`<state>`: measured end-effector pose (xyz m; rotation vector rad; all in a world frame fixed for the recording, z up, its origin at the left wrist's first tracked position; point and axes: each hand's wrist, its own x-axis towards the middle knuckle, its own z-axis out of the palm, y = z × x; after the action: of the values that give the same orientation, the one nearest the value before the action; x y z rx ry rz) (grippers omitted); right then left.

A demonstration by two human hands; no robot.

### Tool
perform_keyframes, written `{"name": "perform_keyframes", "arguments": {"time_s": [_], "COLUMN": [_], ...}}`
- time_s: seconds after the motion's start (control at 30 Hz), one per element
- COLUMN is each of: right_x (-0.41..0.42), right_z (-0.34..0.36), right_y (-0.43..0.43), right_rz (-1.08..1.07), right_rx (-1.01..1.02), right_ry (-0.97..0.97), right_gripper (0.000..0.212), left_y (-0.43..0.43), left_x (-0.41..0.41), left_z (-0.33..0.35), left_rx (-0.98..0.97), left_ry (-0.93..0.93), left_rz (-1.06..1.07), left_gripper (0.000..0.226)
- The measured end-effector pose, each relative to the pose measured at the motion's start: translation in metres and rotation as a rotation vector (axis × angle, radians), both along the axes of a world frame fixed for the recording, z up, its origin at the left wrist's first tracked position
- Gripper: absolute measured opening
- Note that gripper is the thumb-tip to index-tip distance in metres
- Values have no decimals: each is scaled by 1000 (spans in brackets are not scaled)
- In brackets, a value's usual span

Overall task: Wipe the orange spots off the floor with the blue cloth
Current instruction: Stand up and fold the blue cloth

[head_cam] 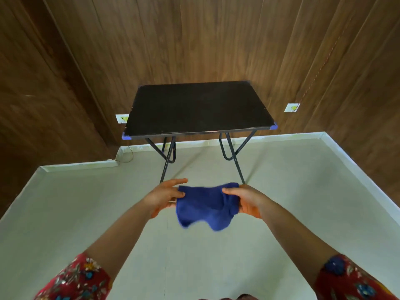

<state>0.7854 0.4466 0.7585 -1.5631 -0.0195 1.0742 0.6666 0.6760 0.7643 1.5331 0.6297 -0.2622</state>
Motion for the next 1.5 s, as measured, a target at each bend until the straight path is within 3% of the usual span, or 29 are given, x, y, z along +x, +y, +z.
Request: {"name": "perform_keyframes", "arguments": {"time_s": [0.13, 0.23, 0.33, 0.47, 0.53, 0.67, 0.77, 0.83, 1.0, 1.07, 1.13, 1.23, 1.33, 1.43, 1.5], "right_x": [6, 8, 6, 10, 22, 31, 14, -9, -37, -41, -38, -17, -7, -24, -30], "right_z": [0, 13, 15, 25, 30, 32, 4, -13, -42, -42, -35, -20, -18, -27, -19], "right_y": [8, 9, 12, 9, 0, -6, 9, 20, 32, 34, 34, 26, 22, 26, 32], "right_rz": [-152, 101, 401, 335, 225, 241, 375, 405, 167, 11, -90, -251, -483, -393, -353], "right_rx": [-51, -142, -293, -363, -373, -209, -297, -309, -72, 64, 148, 313, 662, 646, 514], "right_ry": [-65, -304, -611, -939, -1035, -745, -477, -343, 77, 208, 240, 274, 479, 565, 483], "right_gripper": [74, 83, 73, 36, 29, 26, 46, 48, 55, 47, 36, 35, 52, 69, 57], "left_y": [2, 3, 2, 10, 22, 28, 23, 21, 14, 12, 12, 13, 11, 10, 14], "left_x": [8, 11, 13, 16, 15, 10, 13, 14, 10, 9, 9, 7, 6, 9, 9], "left_z": [1, 5, 5, 13, 19, 30, 35, 35, 38, 41, 46, 57, 71, 79, 79], "left_rx": [50, 200, 381, 688, 883, 837, 845, 821, 621, 615, 630, 594, 305, 244, 295], "left_ry": [-112, -114, -134, -131, -77, -64, -105, -140, -165, -152, -140, -126, -157, -190, -217], "left_rz": [21, -89, -147, -309, -332, -407, -386, -333, -86, -35, -29, -22, 25, 56, 85], "left_gripper": [45, 72, 69, 48, 44, 34, 34, 38, 33, 30, 30, 30, 29, 27, 27]}}
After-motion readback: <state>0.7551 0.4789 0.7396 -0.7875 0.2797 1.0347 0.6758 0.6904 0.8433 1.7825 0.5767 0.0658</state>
